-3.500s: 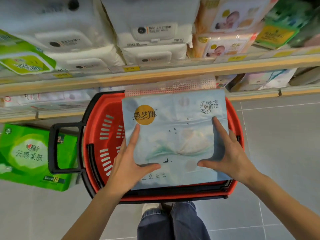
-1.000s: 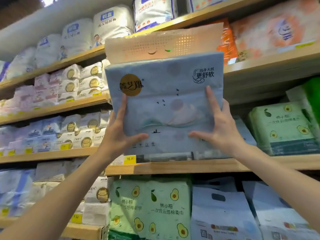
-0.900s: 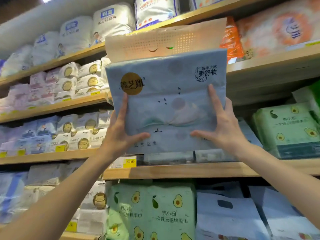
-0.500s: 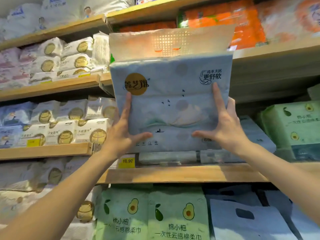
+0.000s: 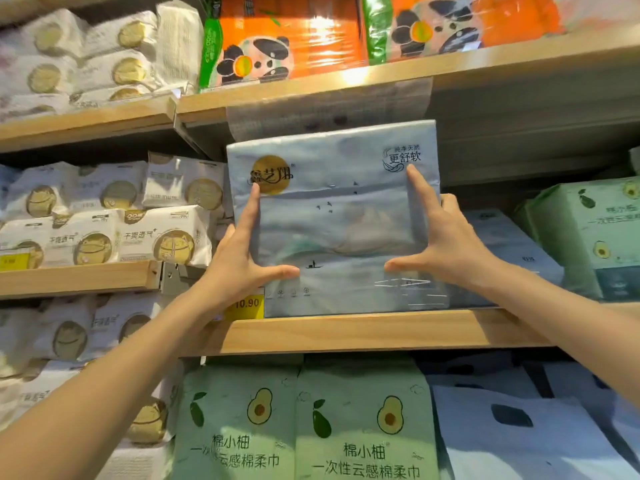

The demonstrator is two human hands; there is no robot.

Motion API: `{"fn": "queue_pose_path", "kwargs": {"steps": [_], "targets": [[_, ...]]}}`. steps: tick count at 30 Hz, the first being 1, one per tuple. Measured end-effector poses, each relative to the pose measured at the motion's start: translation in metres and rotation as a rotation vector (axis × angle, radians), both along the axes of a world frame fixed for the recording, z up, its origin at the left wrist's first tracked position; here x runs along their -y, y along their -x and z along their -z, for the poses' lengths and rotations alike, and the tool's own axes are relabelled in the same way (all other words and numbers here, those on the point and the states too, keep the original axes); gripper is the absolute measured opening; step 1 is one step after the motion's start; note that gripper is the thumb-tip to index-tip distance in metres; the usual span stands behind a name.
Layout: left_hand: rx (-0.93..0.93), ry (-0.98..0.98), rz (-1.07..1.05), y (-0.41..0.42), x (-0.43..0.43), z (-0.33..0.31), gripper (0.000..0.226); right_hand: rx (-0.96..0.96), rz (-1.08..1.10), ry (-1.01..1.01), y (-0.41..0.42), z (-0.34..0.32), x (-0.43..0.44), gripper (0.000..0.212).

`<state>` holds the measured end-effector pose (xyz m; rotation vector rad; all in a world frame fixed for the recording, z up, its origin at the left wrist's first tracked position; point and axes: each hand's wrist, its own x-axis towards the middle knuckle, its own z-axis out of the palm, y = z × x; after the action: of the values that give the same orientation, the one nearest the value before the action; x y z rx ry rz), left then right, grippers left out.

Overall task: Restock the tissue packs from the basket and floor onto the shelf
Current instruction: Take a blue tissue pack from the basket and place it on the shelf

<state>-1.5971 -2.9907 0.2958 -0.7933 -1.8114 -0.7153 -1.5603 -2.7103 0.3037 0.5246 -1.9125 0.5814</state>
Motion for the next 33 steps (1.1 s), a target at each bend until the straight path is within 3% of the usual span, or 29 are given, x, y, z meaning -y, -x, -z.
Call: {"fn": "queue_pose_path", "kwargs": {"steps": [17, 33], "targets": [[0.319, 0.112, -0.275, 0.032, 0.006, -0.03, 0.128, 0.36, 0.239, -0.114, 0.038, -0.031, 0.013, 0.131], [0.497, 0.229, -0.345, 0.066, 0.012, -0.046, 0.126, 0.396, 0.351, -0.132, 0.059, -0.038, 0.022, 0.129]]}}
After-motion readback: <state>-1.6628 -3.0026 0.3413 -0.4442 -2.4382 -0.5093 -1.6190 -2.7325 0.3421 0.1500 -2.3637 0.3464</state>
